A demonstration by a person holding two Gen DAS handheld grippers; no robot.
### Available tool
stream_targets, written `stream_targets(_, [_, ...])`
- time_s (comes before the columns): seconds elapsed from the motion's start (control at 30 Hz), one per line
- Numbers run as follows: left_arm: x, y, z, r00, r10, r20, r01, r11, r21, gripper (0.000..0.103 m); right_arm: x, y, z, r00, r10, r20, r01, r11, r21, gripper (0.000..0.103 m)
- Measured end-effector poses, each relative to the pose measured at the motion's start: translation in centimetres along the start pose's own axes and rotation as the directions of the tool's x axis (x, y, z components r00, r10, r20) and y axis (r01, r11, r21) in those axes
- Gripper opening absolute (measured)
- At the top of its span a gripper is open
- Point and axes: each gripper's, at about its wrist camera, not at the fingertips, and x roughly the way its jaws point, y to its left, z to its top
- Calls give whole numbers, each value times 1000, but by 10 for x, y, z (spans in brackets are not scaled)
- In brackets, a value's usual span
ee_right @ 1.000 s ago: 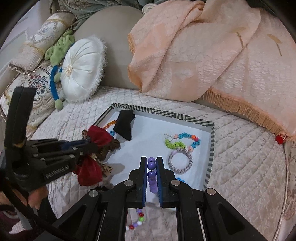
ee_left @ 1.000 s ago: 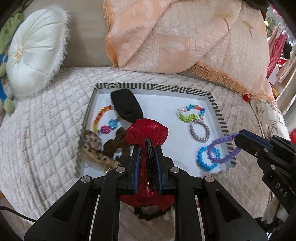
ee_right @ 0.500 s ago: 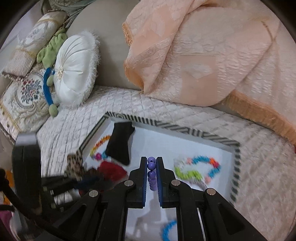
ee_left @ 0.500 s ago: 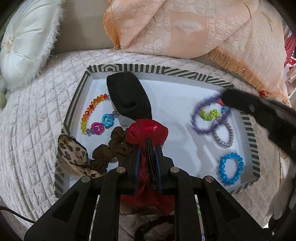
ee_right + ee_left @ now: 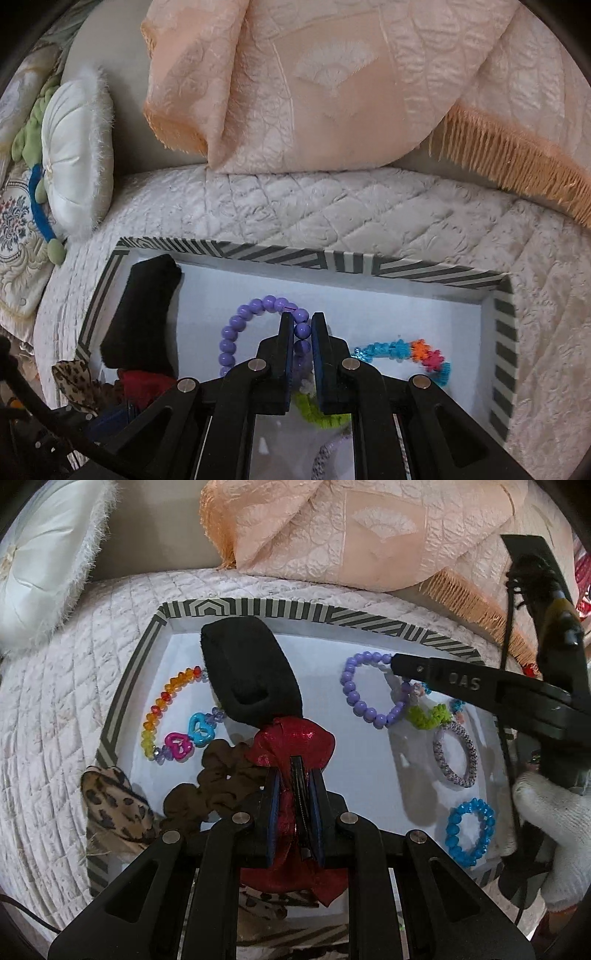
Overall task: Organize jewelry
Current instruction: 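Carry the red bow and purple bracelet into the tray and open both tools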
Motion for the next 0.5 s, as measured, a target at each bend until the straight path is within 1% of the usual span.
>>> stream_targets(0.17, [2,-2,0,1000,12,12,-12,1000,4,14,9,10,4,1000,26,-10,-27,999,-23,9])
stream_targets(0.23, [2,-1,0,1000,8,12,-8,1000,2,19,7,9,5,1000,27,-11,-27,999,-17,9])
stream_targets(0.27, [1,0,0,1000,7,11,-7,1000,1,22,4,6,4,1000,23,-10,-23,1000,-9,12])
stream_targets(0.3, [-1,0,0,1000,9,12,-9,1000,1,31,0,3,4,1000,26,-4,-26,1000,3,22])
stream_targets(0.33, [-3,1,-1,1000,11,18,-11,1000,1,39,-4,1,2,999,33,4,-33,999,13,30])
stream_targets(0.37, [-5,1,-1,1000,9,24,-9,1000,2,42,-11,-2,-1,999,44,16,-44,999,23,39])
stream_targets(0.43, [-9,-1,-3,1000,4,29,-4,1000,4,49,-24,-4,-7,998,49,30,-50,999,22,39])
stream_targets(0.5, [-15,-4,-6,999,9,33,-9,1000,7,52,-37,-5,-14,998,40,41,-40,999,10,39])
